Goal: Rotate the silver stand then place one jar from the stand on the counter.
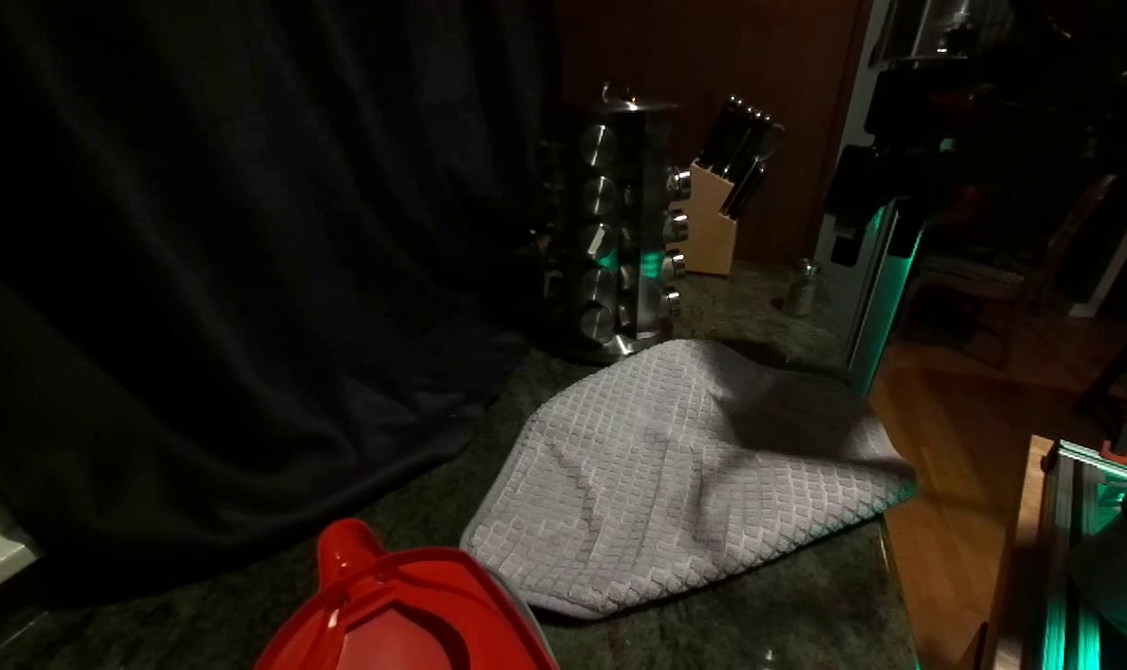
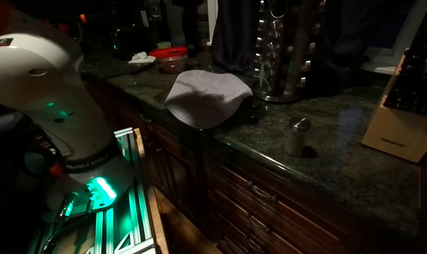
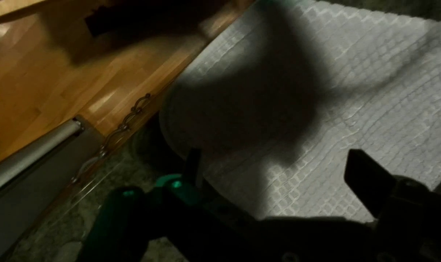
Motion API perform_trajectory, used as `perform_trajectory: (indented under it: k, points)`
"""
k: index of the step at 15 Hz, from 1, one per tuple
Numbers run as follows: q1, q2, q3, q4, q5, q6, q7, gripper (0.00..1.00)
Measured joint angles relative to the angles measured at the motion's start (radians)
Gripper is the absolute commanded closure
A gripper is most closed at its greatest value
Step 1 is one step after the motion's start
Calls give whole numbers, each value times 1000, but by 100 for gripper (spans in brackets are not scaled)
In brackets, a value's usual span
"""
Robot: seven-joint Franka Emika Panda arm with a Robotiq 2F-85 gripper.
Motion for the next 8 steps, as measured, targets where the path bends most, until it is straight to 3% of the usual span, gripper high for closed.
perform_trajectory:
  k: [8]
  points:
    - [6,22,-11,8,56,2,19,0]
